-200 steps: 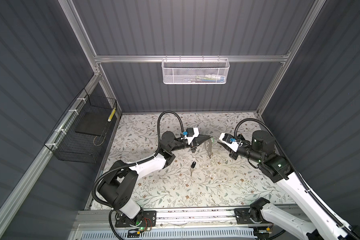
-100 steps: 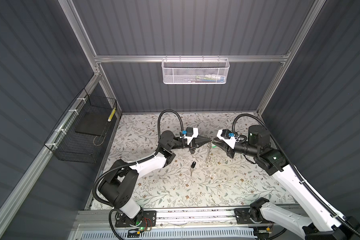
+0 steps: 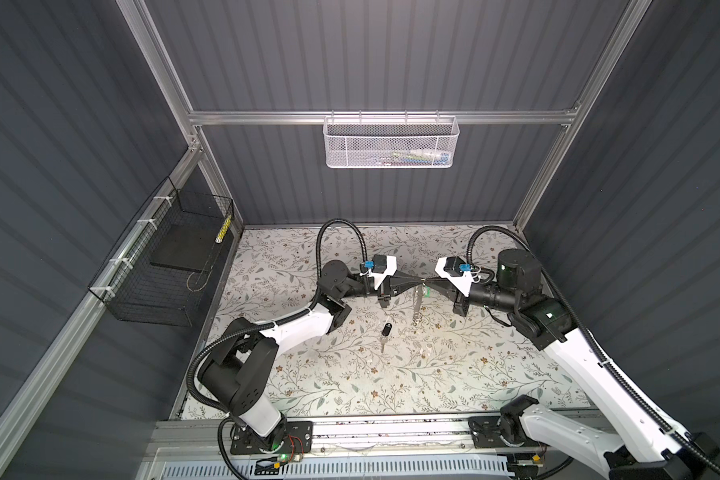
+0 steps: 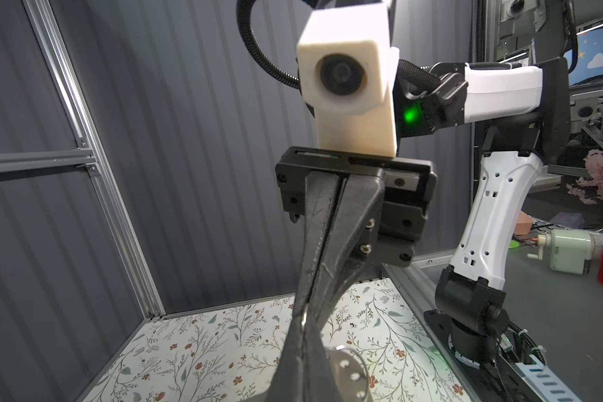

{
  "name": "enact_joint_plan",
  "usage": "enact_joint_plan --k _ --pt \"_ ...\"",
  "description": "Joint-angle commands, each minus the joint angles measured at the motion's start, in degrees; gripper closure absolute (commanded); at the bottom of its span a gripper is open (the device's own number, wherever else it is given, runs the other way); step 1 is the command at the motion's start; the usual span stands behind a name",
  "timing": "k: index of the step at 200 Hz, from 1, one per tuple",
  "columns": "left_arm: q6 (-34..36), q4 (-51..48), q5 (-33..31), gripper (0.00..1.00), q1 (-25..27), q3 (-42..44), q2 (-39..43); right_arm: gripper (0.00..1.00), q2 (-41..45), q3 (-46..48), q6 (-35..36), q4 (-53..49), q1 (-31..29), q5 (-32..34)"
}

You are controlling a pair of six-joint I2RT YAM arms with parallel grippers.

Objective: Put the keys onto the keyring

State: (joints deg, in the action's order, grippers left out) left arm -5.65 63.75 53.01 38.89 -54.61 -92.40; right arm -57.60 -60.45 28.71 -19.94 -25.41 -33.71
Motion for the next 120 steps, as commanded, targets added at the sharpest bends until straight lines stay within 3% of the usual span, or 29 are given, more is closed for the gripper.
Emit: enact_joint_plan --k 1,12,20,32,48,61,76,120 --pt "0.04 -0.44 0.99 0.94 -0.83 -2.52 -0.30 1.00 -0.40 -1.66 0.89 -1.98 0.36 -0.63" --pt "1.72 -4.72 1.74 0.68 -2.01 -3.37 0.53 1.00 -0.32 -1.93 1.08 -2.82 0.53 -0.61" --pt "4.10 -9.25 1.18 0.61 -3.02 -3.97 1.80 1.00 -0.38 -2.32 1.33 -4.60 0.71 -0.48" --pt "12.17 -20.18 0.44 0.60 -3.65 -5.90 4.30 1.00 -0.97 -3.72 2.66 -8.06 0.93 0.24" --pt "30.47 -47.17 -1.38 0.60 -3.44 -12.27 6.95 1.00 -2.50 -6.56 4.58 -14.27 1.06 1.59" --pt "38.95 -61.98 -3.91 0.62 -3.21 -17.51 6.97 1.00 -3.83 -8.55 5.45 -18.22 1.15 2.40" --pt "43.94 -68.90 -5.21 0.64 -2.97 -20.25 7.04 1.00 -4.97 -10.30 5.83 -21.41 1.19 2.67" --pt "50.17 -79.70 -8.97 0.68 0.05 -25.86 5.11 1.00 -6.20 -11.94 5.25 -24.57 1.16 2.62"
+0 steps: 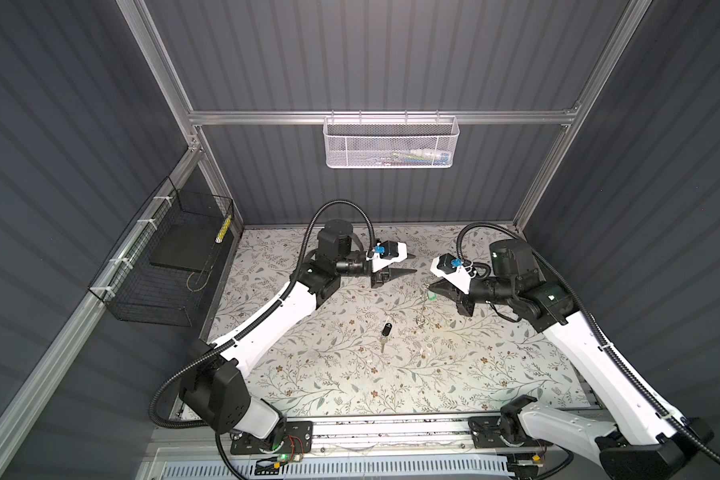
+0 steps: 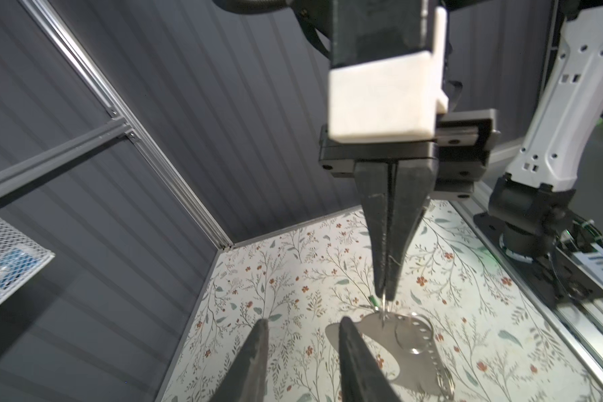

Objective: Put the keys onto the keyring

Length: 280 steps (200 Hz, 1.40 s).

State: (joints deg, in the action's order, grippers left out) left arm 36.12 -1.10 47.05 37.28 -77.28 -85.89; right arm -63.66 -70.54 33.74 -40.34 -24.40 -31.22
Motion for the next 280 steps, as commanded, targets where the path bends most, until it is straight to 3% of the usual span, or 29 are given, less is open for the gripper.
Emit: enact_joint_plan --k 1,22,162,221,269,280 --pt "8.42 -15.05 -3.10 0.68 1.71 -3.21 -1.48 1.00 -0.15 -1.91 0.16 -4.24 0.15 0.12" --pt "8.51 -17.50 -4.92 0.73 3.12 -6.50 -2.51 1.00 -2.09 -2.65 -0.29 -5.77 0.16 0.28" --pt "13.66 -25.56 -14.72 0.77 9.30 -10.93 -6.26 1.00 -2.79 -2.70 -1.46 -6.64 -0.21 -0.07" --pt "14.77 -27.02 -15.67 0.88 9.63 -11.67 -6.93 1.00 -3.20 -2.75 -1.29 -6.44 -0.36 -0.07" --pt "15.07 -26.69 -12.86 0.99 9.69 -11.52 -7.19 1.00 -2.89 -2.31 -0.69 -4.95 -0.73 -0.24" --pt "15.57 -26.74 -11.61 1.00 9.72 -11.04 -6.95 0.93 -2.38 -1.52 -0.81 -3.70 -0.73 0.46"
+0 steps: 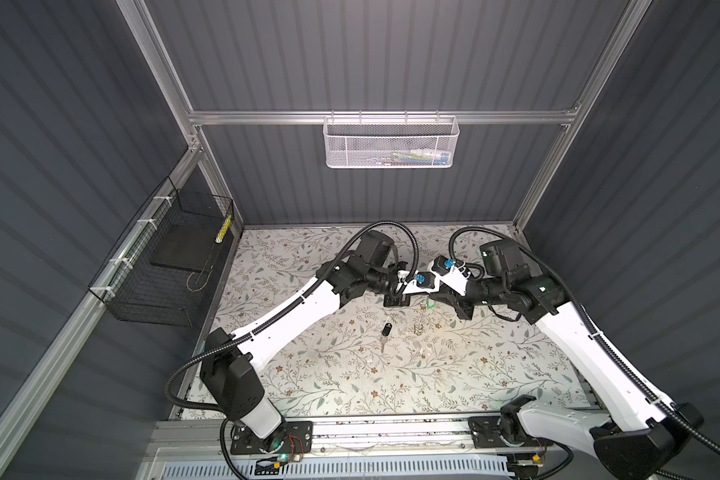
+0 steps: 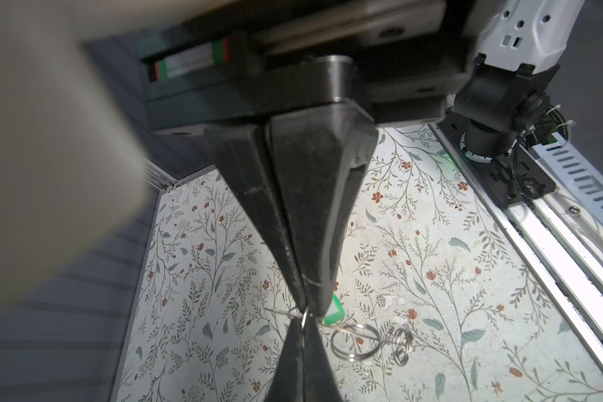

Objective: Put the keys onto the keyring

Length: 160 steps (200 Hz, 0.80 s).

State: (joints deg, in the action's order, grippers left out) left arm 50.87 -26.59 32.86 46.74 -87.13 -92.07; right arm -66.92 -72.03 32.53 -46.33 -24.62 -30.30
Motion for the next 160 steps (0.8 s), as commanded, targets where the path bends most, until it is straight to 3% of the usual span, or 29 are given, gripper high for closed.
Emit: enact_joint_plan --k 1,32,60,117,160 --pt "0.81 -1.17 2.61 1.00 0.27 -1.15 -0.71 0.91 0.94 0.05 0.36 2.42 -0.51 -0.32" --pt "-4.17 3.74 2.47 1.00 -0.29 1.39 1.13 0.72 6.01 4.89 -0.16 8.19 0.14 5.29" --pt "-14.36 17.78 5.33 1.00 -2.31 8.76 4.95 0.63 12.67 12.93 -1.00 16.30 0.37 9.60" --pt "-30.18 38.33 7.62 1.00 -3.77 17.74 7.86 0.65 20.50 22.77 -1.98 28.42 -0.31 8.36" --pt "-34.67 46.68 7.01 1.00 -3.76 20.88 8.43 0.65 19.41 23.25 -2.61 35.18 -1.13 9.38"
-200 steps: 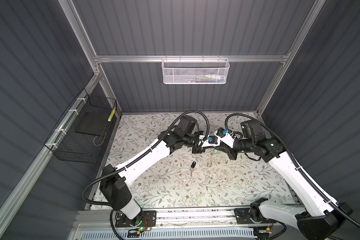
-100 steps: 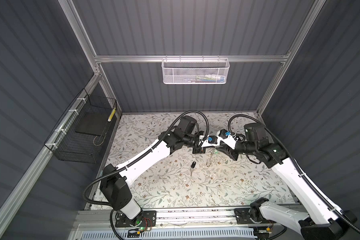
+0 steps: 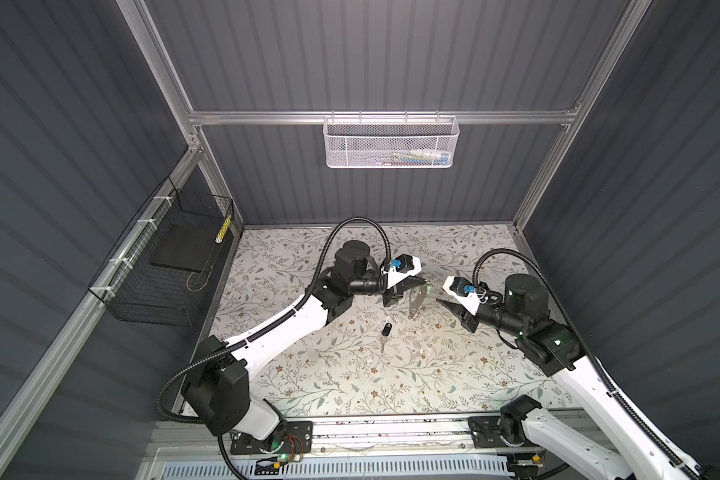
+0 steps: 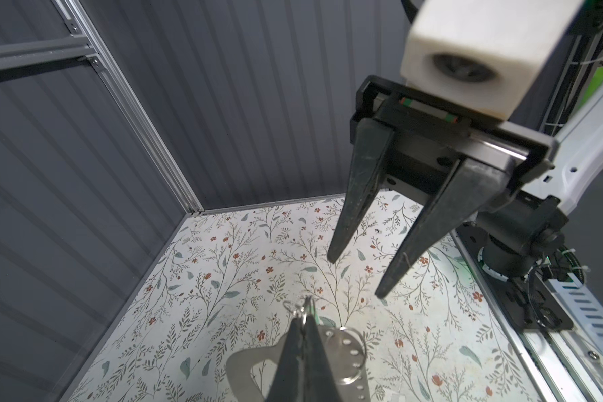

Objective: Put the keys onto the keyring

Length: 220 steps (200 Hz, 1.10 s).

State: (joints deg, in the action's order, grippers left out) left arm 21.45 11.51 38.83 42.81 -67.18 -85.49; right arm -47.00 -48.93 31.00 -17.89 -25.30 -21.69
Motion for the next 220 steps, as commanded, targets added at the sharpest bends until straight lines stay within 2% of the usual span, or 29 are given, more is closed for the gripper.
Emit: enact_joint_plan --k 1,29,88,116,161,197,220 --pt "-5.31 8.69 1.06 1.00 0.17 1.00 1.88 0.65 -0.66 0.15 -1.15 6.87 -0.41 0.73" --pt "-7.12 12.41 1.92 1.00 0.12 2.14 2.10 0.65 -3.22 -1.21 -2.28 7.26 -0.62 0.17" --pt "-6.42 12.89 2.83 1.00 0.17 2.25 2.37 0.66 -4.84 -1.77 -5.38 8.55 -0.57 -1.40" --pt "-6.25 13.26 2.24 1.00 0.17 2.44 2.43 0.74 -5.46 -2.52 -6.39 8.54 -0.54 -2.64" --pt "-7.31 16.05 0.17 1.00 0.17 3.44 2.72 0.94 -7.98 -4.41 -6.39 6.01 -0.54 -3.96" --pt "-10.48 22.08 -2.23 1.00 0.14 5.63 2.63 1.00 -10.47 -6.14 -6.62 4.80 -0.45 -5.80" --pt "-12.30 26.20 -3.51 1.00 0.17 7.29 2.44 1.00 -11.68 -7.35 -5.99 4.05 -0.45 -7.31"
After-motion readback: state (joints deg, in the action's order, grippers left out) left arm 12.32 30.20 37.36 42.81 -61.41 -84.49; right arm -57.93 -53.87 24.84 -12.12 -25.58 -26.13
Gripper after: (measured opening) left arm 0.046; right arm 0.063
